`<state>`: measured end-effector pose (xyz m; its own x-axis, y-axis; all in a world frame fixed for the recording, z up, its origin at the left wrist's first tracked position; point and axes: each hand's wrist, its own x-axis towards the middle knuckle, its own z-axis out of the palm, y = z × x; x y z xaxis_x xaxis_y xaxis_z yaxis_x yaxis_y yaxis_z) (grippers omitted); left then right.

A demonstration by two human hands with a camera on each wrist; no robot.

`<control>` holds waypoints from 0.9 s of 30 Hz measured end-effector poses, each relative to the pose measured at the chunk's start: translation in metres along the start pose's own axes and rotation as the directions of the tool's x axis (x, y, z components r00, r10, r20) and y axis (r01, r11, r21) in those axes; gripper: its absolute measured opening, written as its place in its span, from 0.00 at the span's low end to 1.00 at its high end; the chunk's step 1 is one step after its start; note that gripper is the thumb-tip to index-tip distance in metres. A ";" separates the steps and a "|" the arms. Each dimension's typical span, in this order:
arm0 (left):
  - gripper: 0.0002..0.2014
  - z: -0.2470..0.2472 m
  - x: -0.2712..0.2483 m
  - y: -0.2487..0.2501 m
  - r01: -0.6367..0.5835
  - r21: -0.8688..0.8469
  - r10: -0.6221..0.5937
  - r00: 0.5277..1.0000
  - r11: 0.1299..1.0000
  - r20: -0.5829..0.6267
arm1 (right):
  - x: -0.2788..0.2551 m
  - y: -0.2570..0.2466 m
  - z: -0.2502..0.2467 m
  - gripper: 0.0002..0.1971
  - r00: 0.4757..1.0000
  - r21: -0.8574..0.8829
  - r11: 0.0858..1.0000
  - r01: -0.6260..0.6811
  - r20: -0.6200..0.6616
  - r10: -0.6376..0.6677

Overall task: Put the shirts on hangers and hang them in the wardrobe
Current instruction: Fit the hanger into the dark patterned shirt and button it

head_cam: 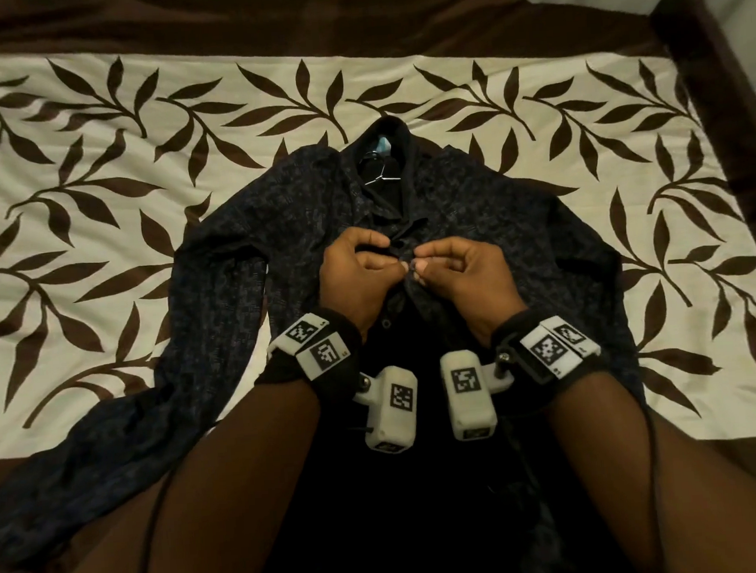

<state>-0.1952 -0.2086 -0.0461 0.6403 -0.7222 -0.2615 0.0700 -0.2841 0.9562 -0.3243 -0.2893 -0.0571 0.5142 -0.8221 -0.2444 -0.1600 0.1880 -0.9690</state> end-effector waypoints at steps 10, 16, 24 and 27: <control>0.02 -0.030 -0.034 -0.015 -0.079 0.412 0.042 0.994 0.908 0.098 | -0.056 0.008 -0.012 0.17 0.976 -0.894 0.404 0.192 0.131 -0.172; 0.04 -0.030 -0.055 -0.023 -0.172 0.634 0.075 0.981 0.754 0.177 | -0.063 0.008 -0.002 0.15 0.991 -0.936 0.339 0.100 0.062 -0.120; 0.09 -0.030 -0.057 -0.017 -0.084 0.633 0.003 0.992 0.769 0.128 | -0.064 0.000 -0.015 0.07 0.987 -0.695 0.719 -0.009 -0.124 -0.107; 0.11 -0.032 -0.055 -0.012 -0.077 0.541 0.002 0.990 0.837 0.138 | -0.065 -0.004 -0.021 0.04 0.986 -0.688 0.725 0.026 -0.103 -0.133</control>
<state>-0.2071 -0.1452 -0.0387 0.5287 -0.8028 -0.2756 -0.4046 -0.5238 0.7497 -0.3742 -0.2481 -0.0366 0.4415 -0.8907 -0.1080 -0.6823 -0.2551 -0.6852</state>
